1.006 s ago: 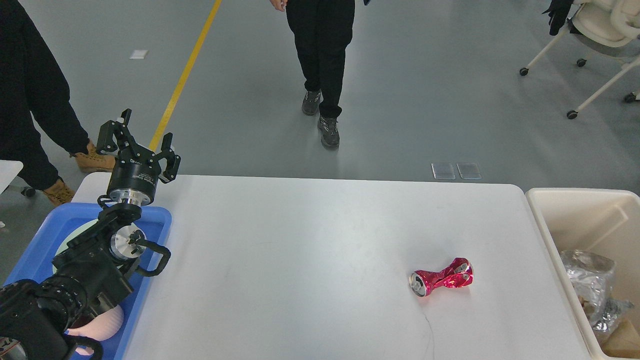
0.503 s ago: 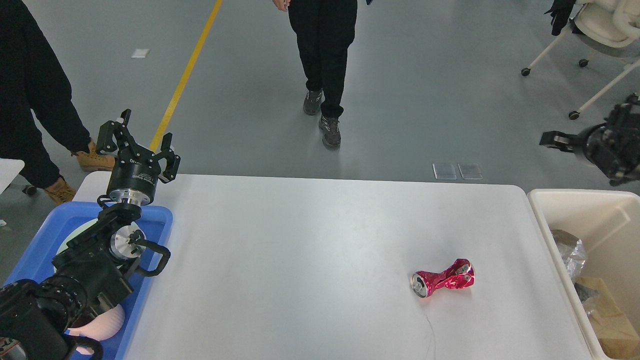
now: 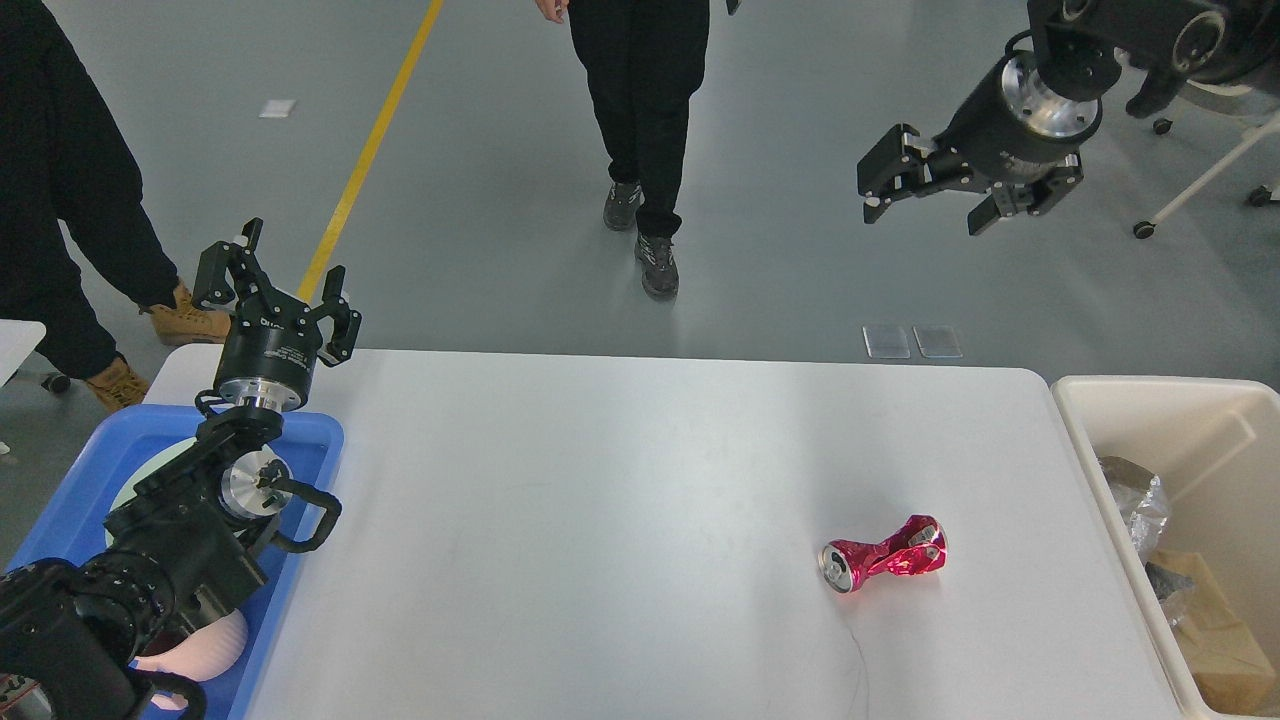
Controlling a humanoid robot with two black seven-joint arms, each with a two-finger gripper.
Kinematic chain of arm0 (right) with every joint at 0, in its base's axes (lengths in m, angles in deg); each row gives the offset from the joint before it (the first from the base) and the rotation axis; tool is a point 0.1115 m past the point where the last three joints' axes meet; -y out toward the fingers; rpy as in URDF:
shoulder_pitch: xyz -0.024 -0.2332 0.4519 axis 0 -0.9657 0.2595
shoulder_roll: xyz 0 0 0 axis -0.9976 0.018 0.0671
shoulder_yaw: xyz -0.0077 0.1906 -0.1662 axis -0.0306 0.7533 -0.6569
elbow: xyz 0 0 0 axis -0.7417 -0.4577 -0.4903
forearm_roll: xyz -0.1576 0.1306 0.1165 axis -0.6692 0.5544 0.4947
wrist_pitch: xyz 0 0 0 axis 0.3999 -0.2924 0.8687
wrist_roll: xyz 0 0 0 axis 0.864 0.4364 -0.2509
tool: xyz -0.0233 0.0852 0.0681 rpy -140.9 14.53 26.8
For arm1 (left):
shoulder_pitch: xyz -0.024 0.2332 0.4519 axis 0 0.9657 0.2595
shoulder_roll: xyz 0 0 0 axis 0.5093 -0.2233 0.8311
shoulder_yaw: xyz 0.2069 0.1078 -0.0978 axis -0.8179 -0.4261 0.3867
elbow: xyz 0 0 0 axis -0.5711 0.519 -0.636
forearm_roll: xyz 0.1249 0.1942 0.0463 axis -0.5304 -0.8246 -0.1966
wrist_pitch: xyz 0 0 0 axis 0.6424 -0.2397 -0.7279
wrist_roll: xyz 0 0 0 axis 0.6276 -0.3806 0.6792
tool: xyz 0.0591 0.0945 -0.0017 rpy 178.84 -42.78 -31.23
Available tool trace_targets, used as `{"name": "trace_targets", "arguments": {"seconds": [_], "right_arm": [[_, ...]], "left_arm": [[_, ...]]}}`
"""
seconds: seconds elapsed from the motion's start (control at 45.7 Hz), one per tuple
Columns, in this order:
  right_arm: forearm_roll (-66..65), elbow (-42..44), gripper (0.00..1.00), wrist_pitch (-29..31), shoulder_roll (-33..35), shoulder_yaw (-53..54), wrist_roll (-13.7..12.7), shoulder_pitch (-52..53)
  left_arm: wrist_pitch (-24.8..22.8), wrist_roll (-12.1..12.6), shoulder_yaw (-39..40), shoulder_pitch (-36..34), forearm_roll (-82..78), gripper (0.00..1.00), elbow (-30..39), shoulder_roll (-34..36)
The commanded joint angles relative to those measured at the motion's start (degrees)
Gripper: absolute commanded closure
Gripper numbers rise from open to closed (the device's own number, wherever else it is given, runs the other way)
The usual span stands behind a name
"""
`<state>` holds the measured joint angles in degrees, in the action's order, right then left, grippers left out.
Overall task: Tidy desktop
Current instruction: 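Raise the right gripper and bring it over the red can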
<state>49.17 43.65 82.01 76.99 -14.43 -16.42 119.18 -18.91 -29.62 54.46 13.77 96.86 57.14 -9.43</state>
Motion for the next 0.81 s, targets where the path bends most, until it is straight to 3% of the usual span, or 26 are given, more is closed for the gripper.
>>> {"name": "trace_targets", "arguments": {"seconds": [0.0, 0.306, 0.787], "right_arm": [[0.1, -1.6, 0.00, 0.4, 0.4, 0.8, 0.0, 5.6], [-0.1, -3.8, 0.00, 0.4, 1.1, 0.3, -0.4, 7.8], [3.5, -2.1, 0.00, 0.4, 3.1, 0.9, -0.6, -26.0]], "left_arm": [[0.0, 0.0, 0.0, 0.0, 0.0, 0.04, 0.0, 0.0], [0.0, 0.0, 0.0, 0.0, 0.0, 0.04, 0.0, 0.0], [0.0, 0.0, 0.0, 0.0, 0.0, 0.04, 0.0, 0.0]]}}
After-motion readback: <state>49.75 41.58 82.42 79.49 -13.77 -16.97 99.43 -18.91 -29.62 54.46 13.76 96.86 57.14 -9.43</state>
